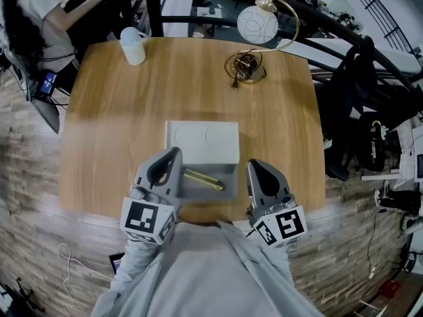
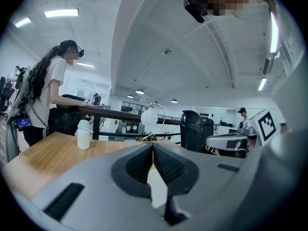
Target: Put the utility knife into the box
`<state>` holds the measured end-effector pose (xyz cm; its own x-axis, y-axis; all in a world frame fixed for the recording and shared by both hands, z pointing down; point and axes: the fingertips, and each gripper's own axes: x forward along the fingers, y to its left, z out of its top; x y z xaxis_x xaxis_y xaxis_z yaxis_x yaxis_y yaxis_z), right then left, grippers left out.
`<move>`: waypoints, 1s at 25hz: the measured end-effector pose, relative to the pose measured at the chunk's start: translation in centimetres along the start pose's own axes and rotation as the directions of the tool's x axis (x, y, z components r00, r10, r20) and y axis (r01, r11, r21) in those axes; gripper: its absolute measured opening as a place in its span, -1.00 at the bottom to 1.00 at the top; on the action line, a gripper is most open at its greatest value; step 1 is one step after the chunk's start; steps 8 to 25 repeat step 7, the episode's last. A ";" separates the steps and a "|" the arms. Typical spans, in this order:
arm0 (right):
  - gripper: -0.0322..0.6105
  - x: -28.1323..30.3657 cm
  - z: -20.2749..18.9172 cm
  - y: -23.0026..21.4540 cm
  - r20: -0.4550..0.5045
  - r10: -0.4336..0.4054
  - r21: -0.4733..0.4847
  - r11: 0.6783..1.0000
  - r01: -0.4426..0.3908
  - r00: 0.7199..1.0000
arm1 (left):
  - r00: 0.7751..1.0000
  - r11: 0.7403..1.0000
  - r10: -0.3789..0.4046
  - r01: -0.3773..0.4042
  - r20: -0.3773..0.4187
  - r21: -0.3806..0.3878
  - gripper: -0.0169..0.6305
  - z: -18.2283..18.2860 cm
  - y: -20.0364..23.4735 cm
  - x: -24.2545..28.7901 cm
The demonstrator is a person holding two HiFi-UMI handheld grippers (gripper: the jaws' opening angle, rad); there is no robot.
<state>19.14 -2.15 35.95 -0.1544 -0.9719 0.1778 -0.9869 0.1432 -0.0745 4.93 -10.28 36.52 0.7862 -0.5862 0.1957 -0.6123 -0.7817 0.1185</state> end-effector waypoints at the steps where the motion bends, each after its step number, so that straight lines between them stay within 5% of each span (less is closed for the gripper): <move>1: -0.85 0.0 0.0 -0.1 0.000 -0.002 0.000 1.000 0.002 1.000 | 1.000 1.000 -0.002 0.002 0.001 0.000 -0.88 0.0 0.0 0.1; 25: -0.85 0.6 0.2 -0.6 0.000 -0.010 0.006 1.000 0.010 1.000 | 1.000 1.000 0.008 -0.008 0.001 -0.014 -0.88 0.2 0.5 0.8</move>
